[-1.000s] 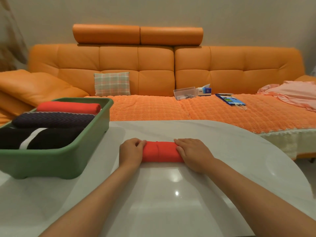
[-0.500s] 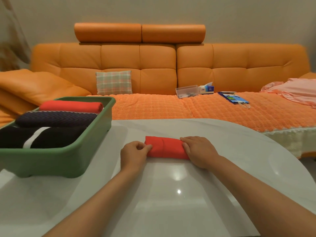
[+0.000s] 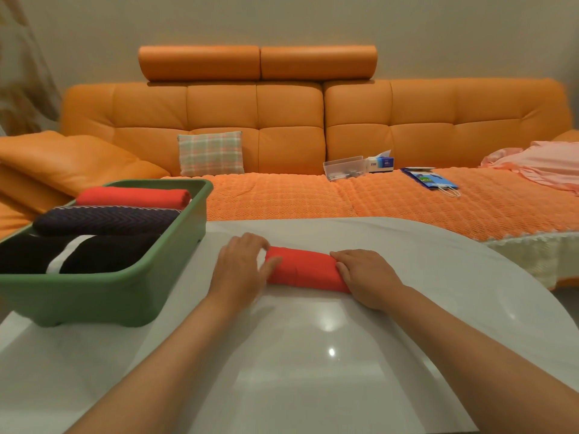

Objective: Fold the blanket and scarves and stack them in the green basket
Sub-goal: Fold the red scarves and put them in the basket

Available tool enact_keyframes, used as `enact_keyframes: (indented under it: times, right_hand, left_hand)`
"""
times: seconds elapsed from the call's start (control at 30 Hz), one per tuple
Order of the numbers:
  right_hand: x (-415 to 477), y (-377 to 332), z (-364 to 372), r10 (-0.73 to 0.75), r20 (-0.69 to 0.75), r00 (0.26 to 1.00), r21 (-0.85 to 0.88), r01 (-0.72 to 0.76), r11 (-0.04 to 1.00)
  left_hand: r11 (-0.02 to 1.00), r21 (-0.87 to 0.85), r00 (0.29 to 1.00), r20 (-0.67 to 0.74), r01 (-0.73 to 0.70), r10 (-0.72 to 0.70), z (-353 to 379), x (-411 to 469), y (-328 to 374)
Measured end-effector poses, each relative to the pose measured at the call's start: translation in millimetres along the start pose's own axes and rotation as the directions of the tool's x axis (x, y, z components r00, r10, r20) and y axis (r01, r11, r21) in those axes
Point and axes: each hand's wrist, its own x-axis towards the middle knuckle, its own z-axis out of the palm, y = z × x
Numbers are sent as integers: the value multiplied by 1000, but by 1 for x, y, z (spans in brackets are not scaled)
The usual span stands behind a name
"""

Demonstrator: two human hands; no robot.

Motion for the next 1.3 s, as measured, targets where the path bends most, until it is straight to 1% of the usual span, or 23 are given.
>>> enact_keyframes:
  times: [0.03,0.07,0.1,0.13,0.27,0.33,0.4,0.53,0.6,0.67,0.73,0.83,0.9,1.0,1.07,1.17,1.23,1.3]
  right_hand:
    - [0,1,0,-4,-2,1000,7,4,1000]
    - [0,1,0,-11,-2,1000,14,11,1000]
    - [1,2,0,-20,-1,1000,20,20,1000]
    - [1,3,0,-30,0,1000,29,30,999]
    - [-1,9,-2,-66,0,998,52,66,996]
    - [-2,10,-4,-83,1,997,56,83,995]
    - [-1,9,-5,-99,-1,995,54,99,994]
    - [1,10,-2,-126,5,992,49,126,991]
    - [3,8,-5,-124,46,991,-20,125,992]
    - [6,-3,-8,-116,91,989,-143,128,981]
    - [7,-16,-6,-120,45,992,-181,126,975]
    - [2,-23,4,-128,-42,991,-124,122,985]
    - [-1,-18,6,-127,-46,991,-58,124,991]
    - [-5,-5,2,-141,0,990,-9,141,990]
    - [-8,1,-1,-158,17,987,6,158,987]
    - [-11,8,-11,-132,86,987,54,128,990]
    - [-9,9,-15,-97,138,986,68,88,994]
    - [-8,5,-18,-72,175,982,47,65,997]
  left_hand:
    - [991,12,989,66,-133,132,-1,1,3]
    - [975,32,966,145,-222,215,1,3,6]
    - [962,59,945,208,-268,251,4,3,7]
    - [956,65,936,235,-285,262,8,4,8]
    - [932,83,922,198,-354,333,18,7,-4]
    - [936,64,921,212,-346,326,18,8,-11]
    - [942,42,913,262,-333,311,15,8,-11]
    - [939,127,883,400,-320,247,1,22,5]
    - [956,75,874,431,-285,227,-5,28,22]
    - [963,-14,874,416,-269,250,1,32,40]
    - [956,-49,871,401,-289,284,19,32,53]
    - [951,-24,840,462,-308,283,45,26,47]
    - [952,12,852,449,-307,269,51,20,32]
    - [963,1,865,441,-268,240,48,16,12]
    - [972,-43,850,478,-231,223,43,17,6]
    - [982,-63,820,543,-179,184,34,22,4]
    - [985,-33,806,571,-171,159,30,24,3]
    - [983,19,809,571,-181,138,28,26,4]
